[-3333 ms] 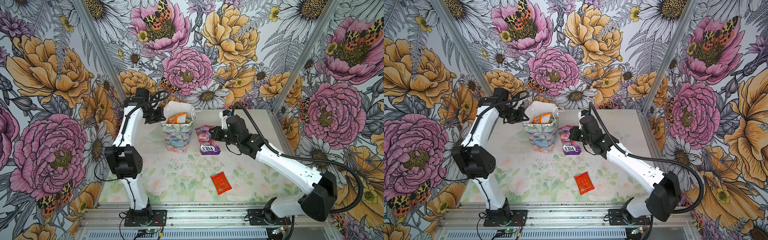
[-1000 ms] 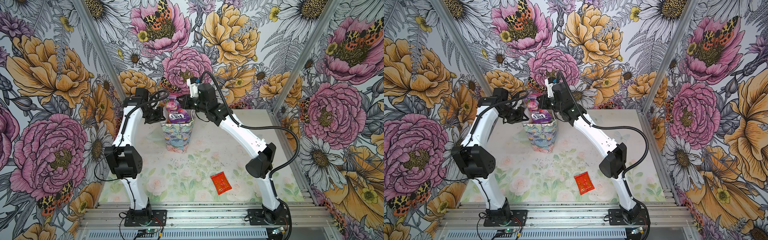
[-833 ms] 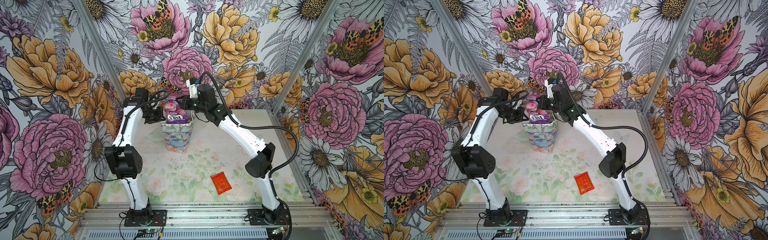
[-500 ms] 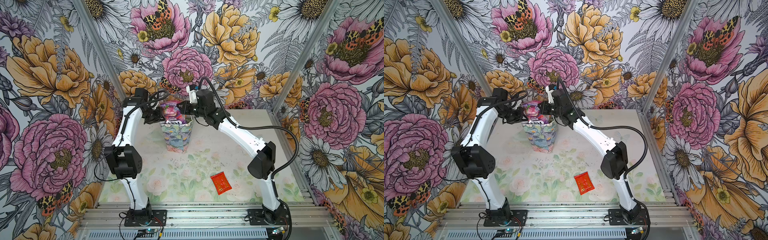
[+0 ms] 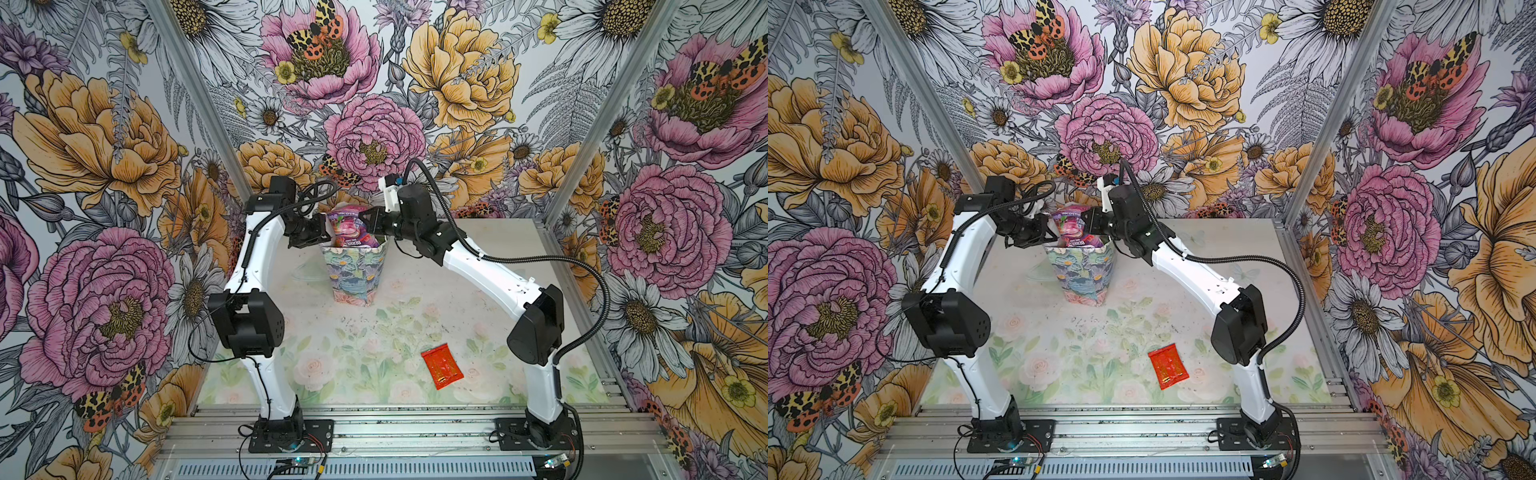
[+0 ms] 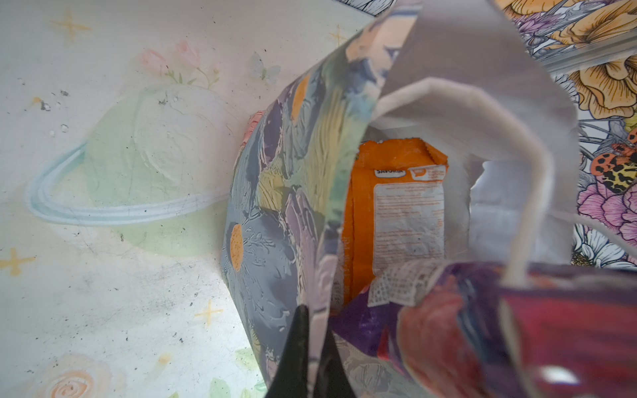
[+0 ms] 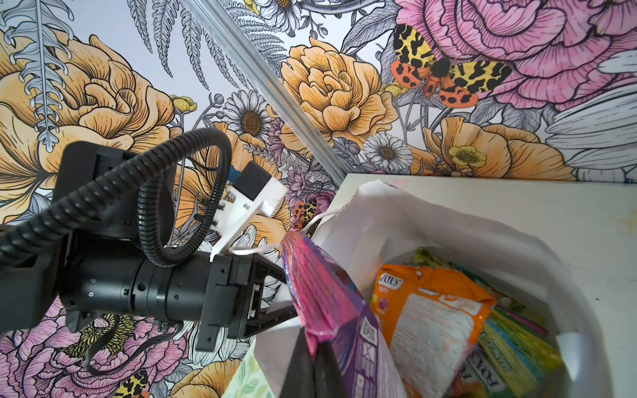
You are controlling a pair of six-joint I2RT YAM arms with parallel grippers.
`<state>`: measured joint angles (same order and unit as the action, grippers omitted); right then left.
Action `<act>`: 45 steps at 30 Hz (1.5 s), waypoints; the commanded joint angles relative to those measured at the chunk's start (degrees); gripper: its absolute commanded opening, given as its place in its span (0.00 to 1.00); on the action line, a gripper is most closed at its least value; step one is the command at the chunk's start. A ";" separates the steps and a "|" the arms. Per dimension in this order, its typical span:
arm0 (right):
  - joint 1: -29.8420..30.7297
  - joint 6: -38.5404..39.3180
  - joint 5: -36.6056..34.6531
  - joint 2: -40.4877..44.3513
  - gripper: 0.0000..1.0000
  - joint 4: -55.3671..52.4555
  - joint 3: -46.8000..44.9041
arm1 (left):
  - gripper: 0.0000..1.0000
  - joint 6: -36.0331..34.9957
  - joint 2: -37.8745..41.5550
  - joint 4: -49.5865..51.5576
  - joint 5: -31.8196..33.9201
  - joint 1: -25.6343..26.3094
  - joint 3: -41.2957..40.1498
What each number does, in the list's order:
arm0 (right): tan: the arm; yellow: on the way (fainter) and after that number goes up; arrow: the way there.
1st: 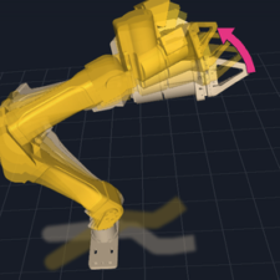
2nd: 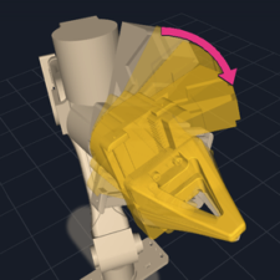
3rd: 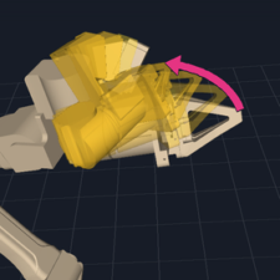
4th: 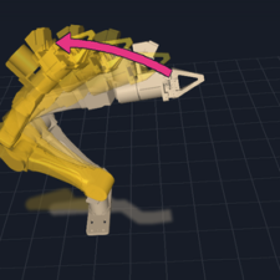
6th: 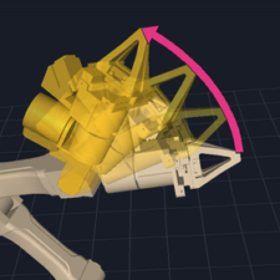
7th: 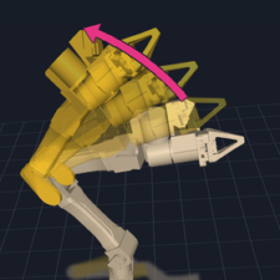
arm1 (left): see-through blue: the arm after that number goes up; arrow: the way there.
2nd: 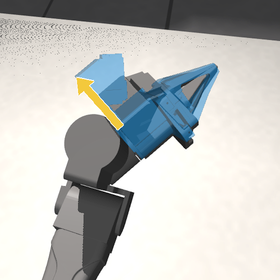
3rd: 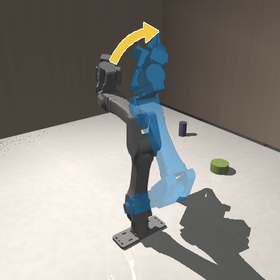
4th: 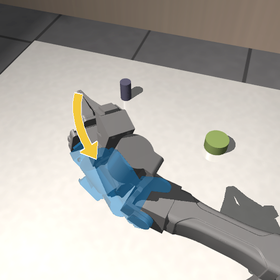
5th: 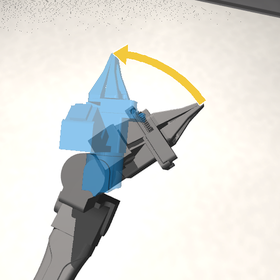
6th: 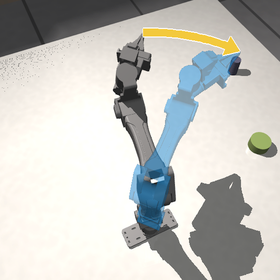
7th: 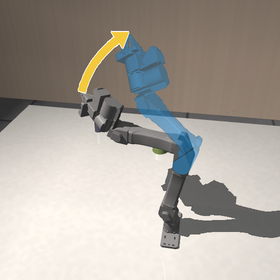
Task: Place the snacks into the paper bag
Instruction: Place the snack in the paper bag.
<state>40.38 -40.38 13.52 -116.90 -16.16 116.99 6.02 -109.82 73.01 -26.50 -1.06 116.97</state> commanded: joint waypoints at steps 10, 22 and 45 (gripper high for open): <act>-1.26 -1.66 -4.73 4.93 0.00 3.51 -4.34 | 0.00 0.57 2.49 -1.90 -2.77 -0.76 0.25; -1.75 -0.45 -5.20 6.83 0.56 3.63 -4.53 | 0.00 0.57 2.41 -1.91 -2.92 -0.72 0.16; -1.71 8.33 -2.86 6.92 0.58 -6.62 0.16 | 0.00 0.55 2.82 -2.66 -8.13 -0.78 0.28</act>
<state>38.92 -34.96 9.52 -110.04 -18.59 113.82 6.02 -109.82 72.99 -28.53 -1.06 116.97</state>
